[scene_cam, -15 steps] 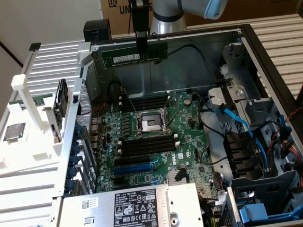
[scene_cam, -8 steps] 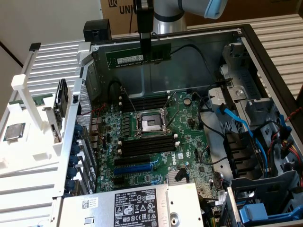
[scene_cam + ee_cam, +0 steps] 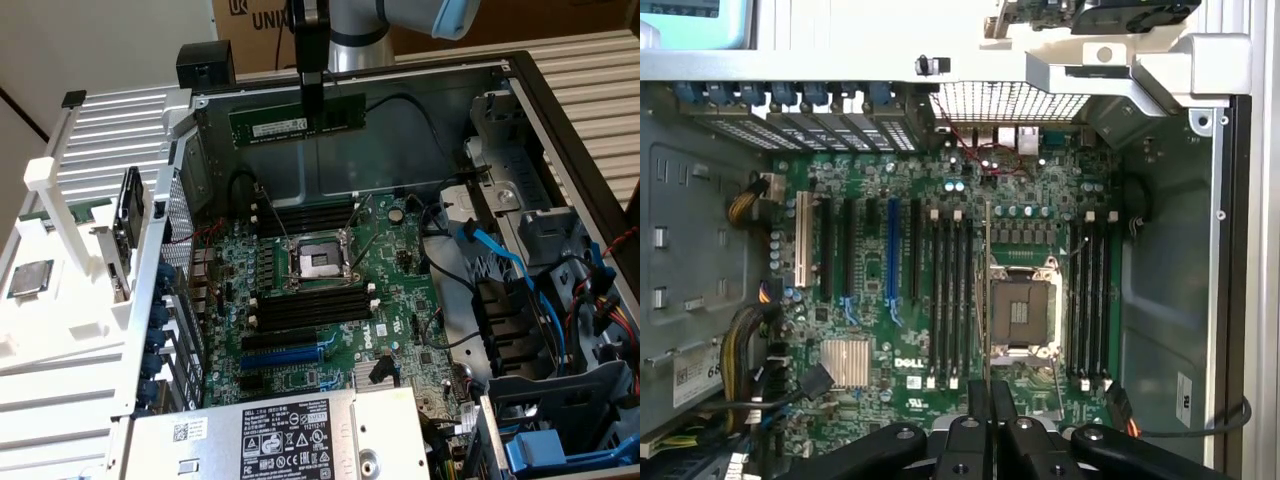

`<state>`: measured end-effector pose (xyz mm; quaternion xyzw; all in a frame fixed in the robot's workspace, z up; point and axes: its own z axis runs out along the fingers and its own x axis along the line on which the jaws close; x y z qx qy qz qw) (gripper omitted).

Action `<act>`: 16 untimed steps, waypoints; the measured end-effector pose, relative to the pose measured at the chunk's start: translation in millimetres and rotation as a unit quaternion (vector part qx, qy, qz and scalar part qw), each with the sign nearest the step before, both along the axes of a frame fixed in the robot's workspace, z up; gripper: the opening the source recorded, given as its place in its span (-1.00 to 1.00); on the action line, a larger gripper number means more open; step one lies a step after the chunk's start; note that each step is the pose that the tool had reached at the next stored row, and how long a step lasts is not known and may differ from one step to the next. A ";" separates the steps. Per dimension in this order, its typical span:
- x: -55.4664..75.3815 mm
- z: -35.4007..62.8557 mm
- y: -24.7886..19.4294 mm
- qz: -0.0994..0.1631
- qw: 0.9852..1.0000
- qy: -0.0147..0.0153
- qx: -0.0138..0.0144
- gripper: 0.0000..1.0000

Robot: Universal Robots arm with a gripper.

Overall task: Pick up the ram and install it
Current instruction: 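Pick up the ram and move it above insertion slot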

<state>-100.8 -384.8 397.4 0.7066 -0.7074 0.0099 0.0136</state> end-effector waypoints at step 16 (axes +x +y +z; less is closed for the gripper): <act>6.0 -12.9 0.1 0.000 1.000 0.000 0.000 -0.76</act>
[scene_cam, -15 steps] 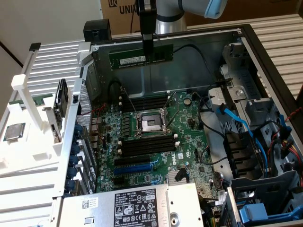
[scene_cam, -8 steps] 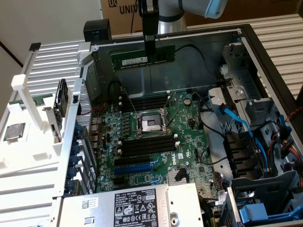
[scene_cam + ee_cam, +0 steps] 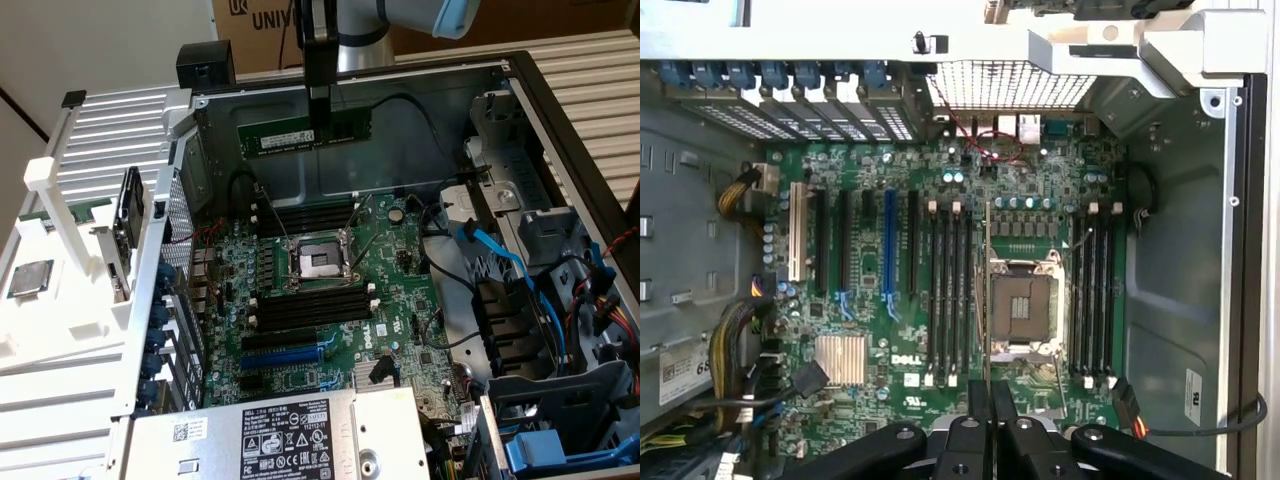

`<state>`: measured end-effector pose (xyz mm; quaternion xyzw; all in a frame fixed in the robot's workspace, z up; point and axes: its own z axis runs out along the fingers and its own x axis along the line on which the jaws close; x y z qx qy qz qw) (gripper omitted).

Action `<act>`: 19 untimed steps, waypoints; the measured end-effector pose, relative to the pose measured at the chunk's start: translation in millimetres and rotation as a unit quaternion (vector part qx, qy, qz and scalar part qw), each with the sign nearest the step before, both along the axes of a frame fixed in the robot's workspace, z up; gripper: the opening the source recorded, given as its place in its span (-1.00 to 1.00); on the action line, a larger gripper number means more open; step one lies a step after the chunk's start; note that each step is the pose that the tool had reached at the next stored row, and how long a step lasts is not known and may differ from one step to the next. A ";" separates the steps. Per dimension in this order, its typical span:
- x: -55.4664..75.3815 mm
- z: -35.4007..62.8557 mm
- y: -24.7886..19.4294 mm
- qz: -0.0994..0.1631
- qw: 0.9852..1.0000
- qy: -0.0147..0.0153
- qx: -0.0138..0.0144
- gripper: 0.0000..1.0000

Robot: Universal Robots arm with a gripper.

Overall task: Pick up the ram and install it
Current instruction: 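Pick up the ram and move it above insertion slot, then insert the ram into the slot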

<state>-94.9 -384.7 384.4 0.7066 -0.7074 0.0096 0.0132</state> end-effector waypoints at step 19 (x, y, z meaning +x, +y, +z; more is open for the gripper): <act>0.8 -10.9 0.0 0.000 1.000 0.000 0.001 -0.76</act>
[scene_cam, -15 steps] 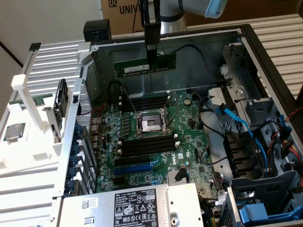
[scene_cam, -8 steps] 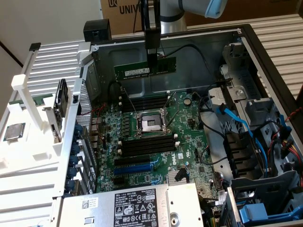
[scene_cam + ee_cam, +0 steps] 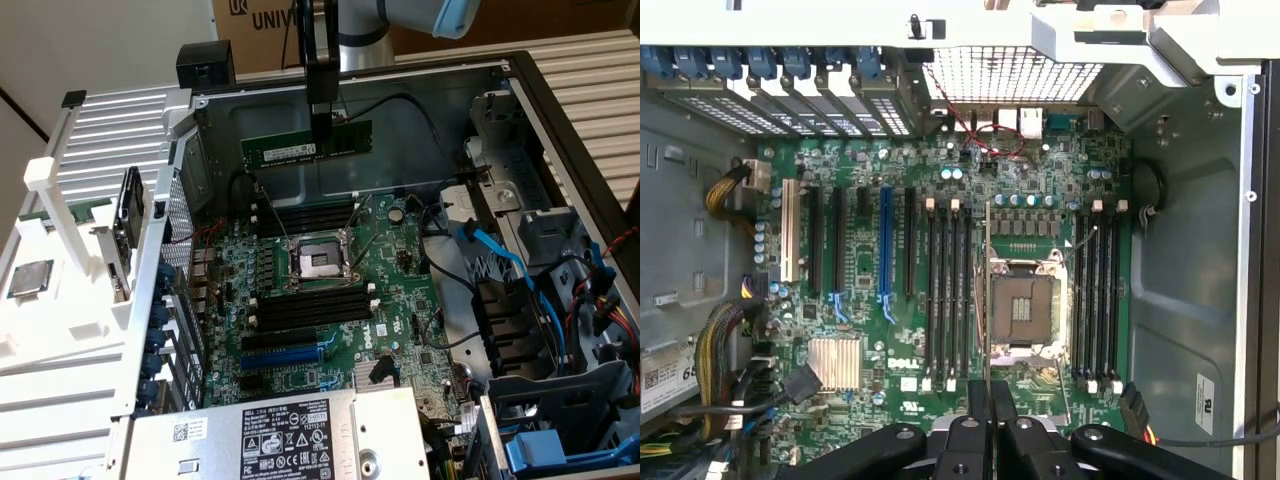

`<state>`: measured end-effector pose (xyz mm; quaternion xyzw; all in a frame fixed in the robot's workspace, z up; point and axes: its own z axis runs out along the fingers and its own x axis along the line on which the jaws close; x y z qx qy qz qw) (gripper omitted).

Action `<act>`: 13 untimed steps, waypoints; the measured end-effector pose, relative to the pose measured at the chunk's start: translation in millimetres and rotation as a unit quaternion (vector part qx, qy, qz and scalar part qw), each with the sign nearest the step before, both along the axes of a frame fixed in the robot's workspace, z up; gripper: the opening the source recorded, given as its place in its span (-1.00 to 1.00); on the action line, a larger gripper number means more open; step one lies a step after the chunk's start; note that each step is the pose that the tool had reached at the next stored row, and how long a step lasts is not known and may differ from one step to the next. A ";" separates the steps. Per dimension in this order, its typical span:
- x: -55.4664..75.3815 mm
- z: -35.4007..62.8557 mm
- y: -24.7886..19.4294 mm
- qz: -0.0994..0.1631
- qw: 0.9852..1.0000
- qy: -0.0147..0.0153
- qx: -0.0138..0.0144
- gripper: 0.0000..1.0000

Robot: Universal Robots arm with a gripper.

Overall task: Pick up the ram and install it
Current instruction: 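Insert the ram into the slot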

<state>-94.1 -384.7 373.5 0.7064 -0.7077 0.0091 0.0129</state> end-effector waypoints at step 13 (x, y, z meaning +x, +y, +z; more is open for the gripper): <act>-0.3 -0.7 -10.2 0.000 0.999 0.001 0.033 -0.76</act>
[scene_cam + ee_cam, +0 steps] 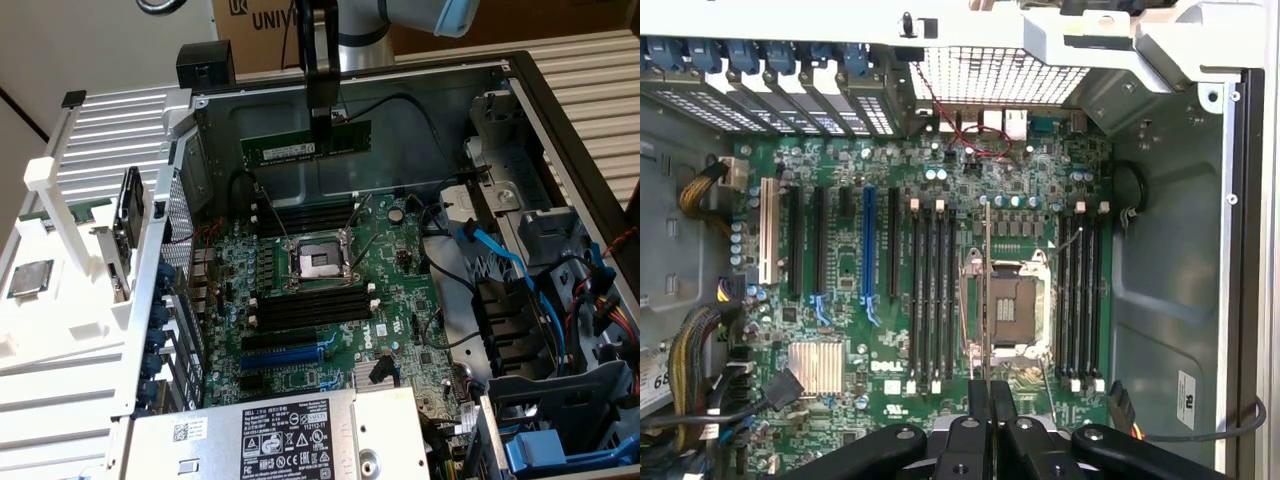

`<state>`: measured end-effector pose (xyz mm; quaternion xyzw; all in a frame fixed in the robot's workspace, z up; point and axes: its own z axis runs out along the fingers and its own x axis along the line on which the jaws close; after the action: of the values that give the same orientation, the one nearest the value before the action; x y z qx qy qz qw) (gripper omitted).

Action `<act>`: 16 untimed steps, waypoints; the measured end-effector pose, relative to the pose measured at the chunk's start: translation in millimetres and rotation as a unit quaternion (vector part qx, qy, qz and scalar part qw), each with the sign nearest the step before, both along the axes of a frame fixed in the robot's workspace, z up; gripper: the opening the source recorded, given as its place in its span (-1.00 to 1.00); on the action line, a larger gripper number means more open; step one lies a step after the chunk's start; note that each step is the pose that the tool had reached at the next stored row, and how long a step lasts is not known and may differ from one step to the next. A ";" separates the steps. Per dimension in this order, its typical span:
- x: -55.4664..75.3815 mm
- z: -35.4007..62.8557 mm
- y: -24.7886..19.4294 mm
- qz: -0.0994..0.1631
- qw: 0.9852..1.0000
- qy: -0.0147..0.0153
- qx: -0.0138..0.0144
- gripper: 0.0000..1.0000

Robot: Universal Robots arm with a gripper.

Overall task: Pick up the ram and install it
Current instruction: 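Insert the ram into the slot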

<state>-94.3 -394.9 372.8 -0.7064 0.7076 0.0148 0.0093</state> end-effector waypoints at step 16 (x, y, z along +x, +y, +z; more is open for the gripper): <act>0.0 -16.7 -3.7 -0.001 1.000 0.004 -0.023 -0.76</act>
<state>-94.4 -398.6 356.1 -0.7058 0.7084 0.0016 -0.0094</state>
